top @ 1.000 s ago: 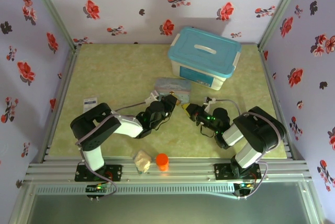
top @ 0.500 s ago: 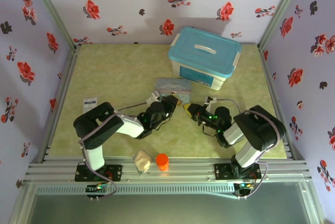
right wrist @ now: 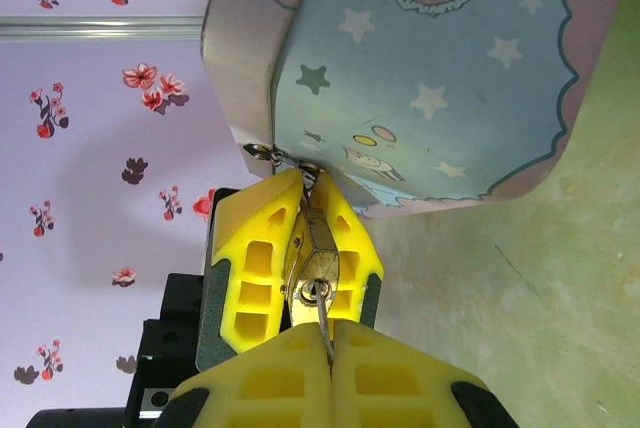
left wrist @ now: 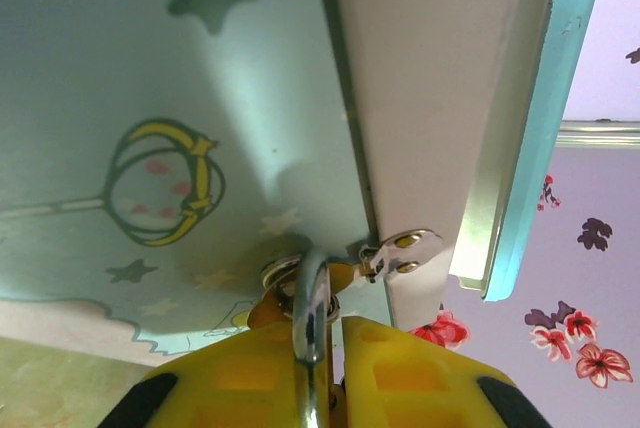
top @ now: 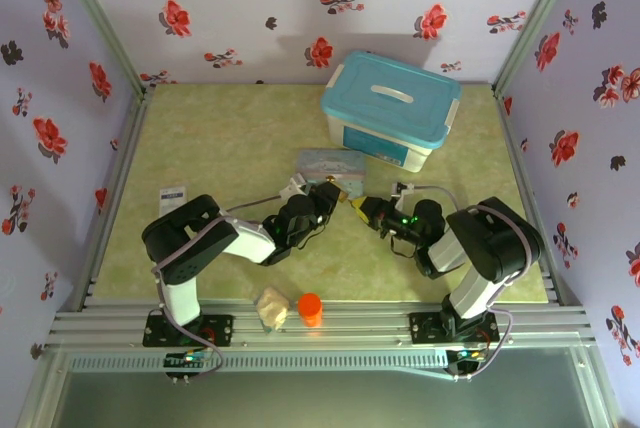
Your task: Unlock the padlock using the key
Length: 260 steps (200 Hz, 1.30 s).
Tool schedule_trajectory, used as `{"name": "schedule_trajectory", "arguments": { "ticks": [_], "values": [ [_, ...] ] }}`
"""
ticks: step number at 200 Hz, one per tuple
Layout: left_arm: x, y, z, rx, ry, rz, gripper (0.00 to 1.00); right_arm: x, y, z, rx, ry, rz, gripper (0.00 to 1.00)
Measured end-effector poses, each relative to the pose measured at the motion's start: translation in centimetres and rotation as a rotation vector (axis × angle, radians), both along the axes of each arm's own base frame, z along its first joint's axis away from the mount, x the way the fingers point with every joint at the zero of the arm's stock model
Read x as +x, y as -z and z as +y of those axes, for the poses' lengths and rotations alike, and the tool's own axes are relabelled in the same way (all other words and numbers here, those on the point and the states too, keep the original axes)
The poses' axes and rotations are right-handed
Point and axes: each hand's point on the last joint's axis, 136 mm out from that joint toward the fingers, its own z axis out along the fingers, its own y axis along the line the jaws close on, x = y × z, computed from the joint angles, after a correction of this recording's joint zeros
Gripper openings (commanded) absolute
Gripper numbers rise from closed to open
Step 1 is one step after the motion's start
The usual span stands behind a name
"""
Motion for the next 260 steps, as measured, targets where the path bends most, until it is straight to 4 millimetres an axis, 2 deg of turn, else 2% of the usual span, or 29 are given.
{"name": "schedule_trajectory", "arguments": {
  "ticks": [120, 218, 260],
  "values": [
    [0.03, 0.68, -0.35, -0.022, 0.007, 0.005, 0.00, 0.17, 0.61, -0.37, -0.005, -0.023, 0.015, 0.00],
    [0.10, 0.05, -0.48, -0.057, 0.005, -0.001, 0.00, 0.21, -0.29, -0.41, 0.012, -0.017, 0.011, 0.00],
    [0.27, -0.10, -0.44, -0.070, 0.000, 0.002, 0.00, 0.42, -0.09, -0.26, 0.021, -0.020, 0.030, 0.00]
  ]
}}
